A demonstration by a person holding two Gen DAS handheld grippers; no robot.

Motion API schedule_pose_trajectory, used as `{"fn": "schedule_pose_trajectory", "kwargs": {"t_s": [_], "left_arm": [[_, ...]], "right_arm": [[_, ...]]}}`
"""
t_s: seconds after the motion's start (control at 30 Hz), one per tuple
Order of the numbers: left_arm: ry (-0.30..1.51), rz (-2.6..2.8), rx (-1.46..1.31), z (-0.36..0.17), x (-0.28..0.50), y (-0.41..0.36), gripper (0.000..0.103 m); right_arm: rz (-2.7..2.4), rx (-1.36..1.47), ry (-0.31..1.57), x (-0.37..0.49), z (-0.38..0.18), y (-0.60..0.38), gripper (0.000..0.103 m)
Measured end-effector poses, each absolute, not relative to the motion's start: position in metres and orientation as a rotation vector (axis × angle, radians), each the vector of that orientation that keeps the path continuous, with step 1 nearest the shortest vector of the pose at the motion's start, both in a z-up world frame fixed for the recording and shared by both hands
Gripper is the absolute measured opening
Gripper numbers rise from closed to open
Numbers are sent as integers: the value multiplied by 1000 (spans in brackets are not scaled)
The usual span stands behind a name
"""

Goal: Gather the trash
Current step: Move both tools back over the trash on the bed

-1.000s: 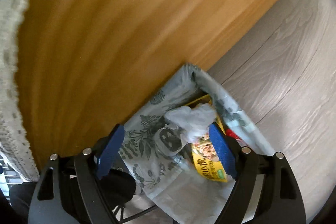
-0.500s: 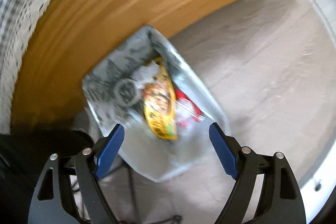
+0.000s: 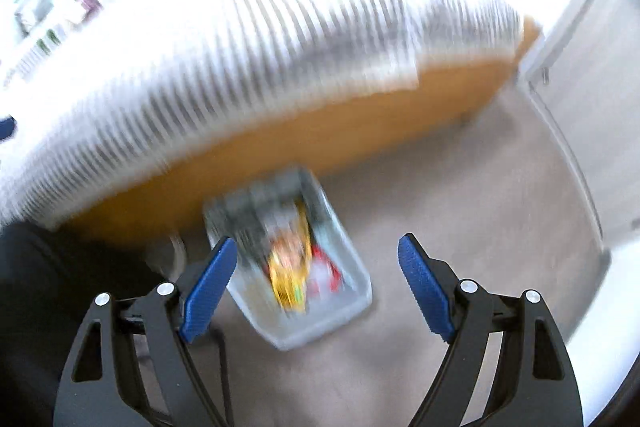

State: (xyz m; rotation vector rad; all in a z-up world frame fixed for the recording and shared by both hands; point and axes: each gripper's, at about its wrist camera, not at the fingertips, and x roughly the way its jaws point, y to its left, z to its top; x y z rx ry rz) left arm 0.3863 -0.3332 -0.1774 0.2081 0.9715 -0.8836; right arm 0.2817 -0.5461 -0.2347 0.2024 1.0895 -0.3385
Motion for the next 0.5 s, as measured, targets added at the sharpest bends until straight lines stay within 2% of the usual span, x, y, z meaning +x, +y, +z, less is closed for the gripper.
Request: {"fn": "schedule_pose_trajectory", "kwargs": {"t_s": [0.2, 0.5], "left_arm": [[854, -729, 85, -126, 447, -251, 88], [781, -497, 10, -88, 572, -137, 89]], "right_arm": [[-229, 72, 861, 369, -160, -498, 79], [12, -32, 772, 553, -128, -418, 79]]}}
